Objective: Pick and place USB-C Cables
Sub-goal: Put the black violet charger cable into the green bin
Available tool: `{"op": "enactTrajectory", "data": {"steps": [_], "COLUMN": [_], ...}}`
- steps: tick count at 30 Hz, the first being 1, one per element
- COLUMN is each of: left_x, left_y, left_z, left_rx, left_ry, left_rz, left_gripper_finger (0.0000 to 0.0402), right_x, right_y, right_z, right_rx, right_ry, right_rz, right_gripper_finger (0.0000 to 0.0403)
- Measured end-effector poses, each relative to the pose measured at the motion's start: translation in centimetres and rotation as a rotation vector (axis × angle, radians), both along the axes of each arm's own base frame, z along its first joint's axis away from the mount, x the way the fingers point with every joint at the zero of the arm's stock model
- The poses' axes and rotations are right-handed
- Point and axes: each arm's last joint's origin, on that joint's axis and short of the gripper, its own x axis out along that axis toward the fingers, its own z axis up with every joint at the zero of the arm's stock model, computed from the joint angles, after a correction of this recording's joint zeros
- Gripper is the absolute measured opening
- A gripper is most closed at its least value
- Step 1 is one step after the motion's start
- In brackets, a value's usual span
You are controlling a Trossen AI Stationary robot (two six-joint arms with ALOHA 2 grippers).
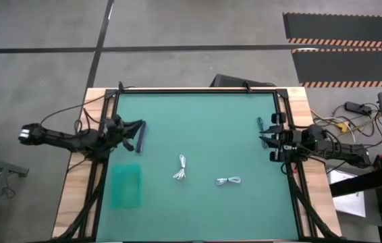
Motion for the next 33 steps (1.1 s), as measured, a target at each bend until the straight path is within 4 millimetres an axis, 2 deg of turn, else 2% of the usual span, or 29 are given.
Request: {"op": "enactTrajectory", "data": {"steps": [12, 27, 33], "left_x": [1.9, 3.1, 4.0], "left_y": [-0.1, 0.8, 1.6], "left_z": [1.9, 4.2, 4.9], "left_rx": [-0.146, -0.441, -0.608], "left_ry": [0.105, 0.430, 0.602], "left_rz": [0.095, 0.281, 0.283], "left_gripper_finger": [0.0004, 0.0004, 0.0004], "right_x": [0.0, 0.0, 0.0], "right_y": [0.0, -0.1, -0.2], "right_z": [0.1, 0.1, 0.1], "right_rx": [-0.038, -0.026, -0.030], "right_ry": [-0.005, -0.008, -0.009], "right_rz": [-0.020, -0.051, -0.071], "right_gripper_finger": [0.0063, 0.0063, 0.0063]}}
